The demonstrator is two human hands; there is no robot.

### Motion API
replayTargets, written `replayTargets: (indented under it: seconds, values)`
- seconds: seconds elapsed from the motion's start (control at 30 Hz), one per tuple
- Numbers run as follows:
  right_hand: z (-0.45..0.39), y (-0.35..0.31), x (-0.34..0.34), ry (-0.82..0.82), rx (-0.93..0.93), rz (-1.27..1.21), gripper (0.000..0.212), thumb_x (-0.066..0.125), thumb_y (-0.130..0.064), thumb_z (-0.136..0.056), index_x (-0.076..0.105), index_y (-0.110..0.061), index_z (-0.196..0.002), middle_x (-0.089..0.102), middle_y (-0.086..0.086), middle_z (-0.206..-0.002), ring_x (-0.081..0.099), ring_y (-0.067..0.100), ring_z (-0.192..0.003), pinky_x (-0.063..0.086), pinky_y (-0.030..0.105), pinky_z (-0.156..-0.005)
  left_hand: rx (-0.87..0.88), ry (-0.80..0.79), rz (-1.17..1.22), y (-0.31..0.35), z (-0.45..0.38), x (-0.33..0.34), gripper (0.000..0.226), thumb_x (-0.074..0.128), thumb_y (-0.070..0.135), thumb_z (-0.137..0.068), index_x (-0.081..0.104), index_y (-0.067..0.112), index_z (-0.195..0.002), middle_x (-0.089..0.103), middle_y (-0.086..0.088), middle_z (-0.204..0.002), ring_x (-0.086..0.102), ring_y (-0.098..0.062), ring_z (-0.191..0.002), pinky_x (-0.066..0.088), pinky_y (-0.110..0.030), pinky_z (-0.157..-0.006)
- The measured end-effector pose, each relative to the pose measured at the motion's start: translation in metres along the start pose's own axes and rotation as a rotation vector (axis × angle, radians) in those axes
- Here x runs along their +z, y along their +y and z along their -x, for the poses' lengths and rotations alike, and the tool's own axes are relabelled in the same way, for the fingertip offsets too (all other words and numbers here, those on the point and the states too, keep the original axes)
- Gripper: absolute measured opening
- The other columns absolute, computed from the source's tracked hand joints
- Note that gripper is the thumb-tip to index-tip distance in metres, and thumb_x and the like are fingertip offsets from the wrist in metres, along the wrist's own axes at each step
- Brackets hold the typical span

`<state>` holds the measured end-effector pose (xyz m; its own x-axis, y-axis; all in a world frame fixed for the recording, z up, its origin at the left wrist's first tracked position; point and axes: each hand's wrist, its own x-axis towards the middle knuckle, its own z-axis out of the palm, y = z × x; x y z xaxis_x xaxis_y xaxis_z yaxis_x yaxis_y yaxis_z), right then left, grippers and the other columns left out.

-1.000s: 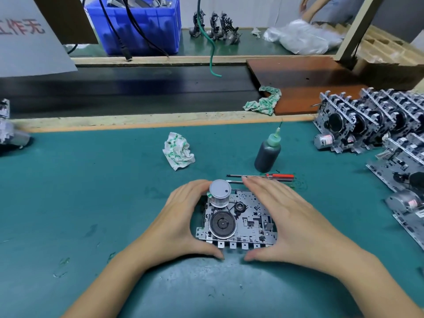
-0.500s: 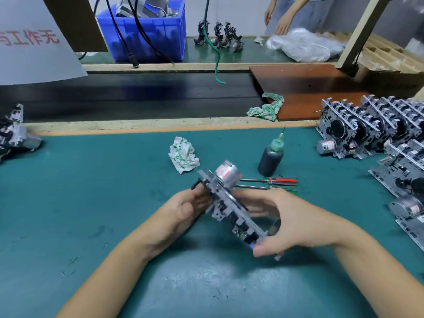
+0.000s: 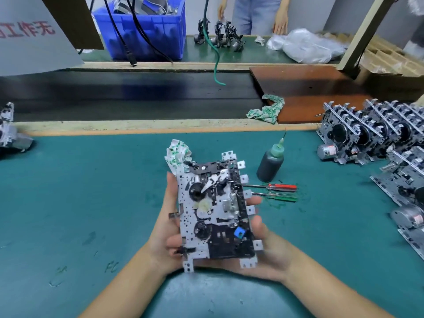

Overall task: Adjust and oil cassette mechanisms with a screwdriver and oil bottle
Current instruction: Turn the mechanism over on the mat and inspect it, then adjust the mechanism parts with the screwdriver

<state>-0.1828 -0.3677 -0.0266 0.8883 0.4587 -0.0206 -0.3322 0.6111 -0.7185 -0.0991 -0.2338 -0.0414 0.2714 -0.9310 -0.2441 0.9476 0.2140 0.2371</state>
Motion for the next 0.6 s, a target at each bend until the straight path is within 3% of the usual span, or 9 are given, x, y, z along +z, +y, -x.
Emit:
replayTargets:
  seconds: [0.03,0.07,0.13,0.2,0.27,0.33,0.4,0.5,0.6]
  values:
    - [0.002,0.000,-0.006,0.002,0.023,0.069,0.052,0.083,-0.053,-0.058,0.070,-0.028,-0.101,0.066,-0.003,-0.115,0.059,0.013,-0.110,0.040,0.035,-0.105,0.091,0.035,-0.123,-0.001,-0.003,0.005,0.112,0.065,0.079,-0.063,0.033,0.010,-0.145,0.024,0.013,-0.092,0.033,0.002,-0.072,0.031,-0.016,-0.069]
    - [0.003,-0.004,-0.005,0.094,0.035,0.197,0.058,0.085,-0.049,-0.055,0.069,-0.021,-0.102,0.068,-0.002,-0.109,0.062,0.013,-0.104,0.045,0.031,-0.101,0.090,0.077,-0.193,0.004,-0.005,0.000,0.097,0.056,0.076,-0.074,0.042,0.008,-0.141,0.045,-0.009,-0.130,0.049,-0.008,-0.094,0.040,-0.029,-0.087]
    - [0.004,-0.010,-0.010,0.301,-0.031,0.492,0.036,0.084,-0.030,-0.056,0.074,-0.018,-0.088,0.072,-0.008,-0.090,0.065,0.003,-0.088,0.050,0.017,-0.083,0.066,0.000,-0.189,0.009,-0.006,0.004,0.084,0.046,0.067,-0.086,0.041,0.002,-0.141,0.043,-0.020,-0.143,0.042,-0.031,-0.131,0.023,-0.045,-0.113]
    - [0.006,-0.020,-0.013,0.553,-0.232,0.686,0.005,0.072,-0.023,-0.068,0.076,-0.021,-0.070,0.072,-0.010,-0.075,0.065,0.000,-0.072,0.049,0.014,-0.069,0.099,-0.040,-0.181,0.015,-0.008,0.002,0.083,0.043,0.064,-0.089,0.041,-0.001,-0.140,0.038,-0.025,-0.145,0.037,-0.036,-0.135,0.024,-0.049,-0.114]
    - [0.012,-0.027,-0.024,0.878,-0.401,0.954,0.024,0.062,-0.037,-0.079,0.070,-0.021,-0.063,0.067,-0.008,-0.062,0.061,0.006,-0.061,0.048,0.023,-0.060,0.108,-0.042,-0.167,0.017,-0.011,-0.004,0.084,0.040,0.065,-0.089,0.042,-0.003,-0.139,0.036,-0.028,-0.145,0.036,-0.039,-0.135,0.026,-0.051,-0.114]
    - [0.015,-0.032,-0.038,1.096,-0.401,1.539,0.022,0.063,-0.041,-0.083,0.066,-0.021,-0.073,0.058,-0.010,-0.061,0.052,0.009,-0.065,0.041,0.028,-0.058,0.155,-0.020,-0.183,0.017,-0.013,-0.008,0.081,0.036,0.064,-0.090,0.044,-0.002,-0.138,0.036,-0.030,-0.144,0.035,-0.041,-0.135,0.025,-0.052,-0.113]
    - [0.013,-0.029,-0.043,1.063,-0.163,1.948,0.016,0.069,-0.034,-0.082,0.064,-0.019,-0.087,0.056,-0.007,-0.076,0.049,0.015,-0.078,0.036,0.028,-0.062,0.174,-0.003,-0.210,0.016,-0.014,-0.005,0.078,0.035,0.062,-0.091,0.047,0.000,-0.136,0.037,-0.030,-0.143,0.035,-0.042,-0.135,0.028,-0.053,-0.112]
    - [0.011,-0.025,-0.048,0.932,-0.008,2.050,0.017,0.073,-0.026,-0.080,0.063,-0.013,-0.085,0.053,0.003,-0.084,0.048,0.025,-0.082,0.034,0.033,-0.070,0.171,-0.011,-0.218,0.015,-0.016,-0.007,0.075,0.033,0.061,-0.093,0.054,0.000,-0.130,0.044,-0.030,-0.139,0.043,-0.043,-0.129,0.038,-0.055,-0.105]
    - [0.014,-0.028,-0.046,0.985,0.011,2.005,0.012,0.067,-0.023,-0.086,0.058,-0.015,-0.082,0.053,0.001,-0.084,0.049,0.025,-0.083,0.035,0.035,-0.072,0.159,0.005,-0.222,0.013,-0.019,-0.010,0.076,0.030,0.062,-0.092,0.058,0.000,-0.127,0.049,-0.029,-0.135,0.049,-0.042,-0.124,0.043,-0.055,-0.100]
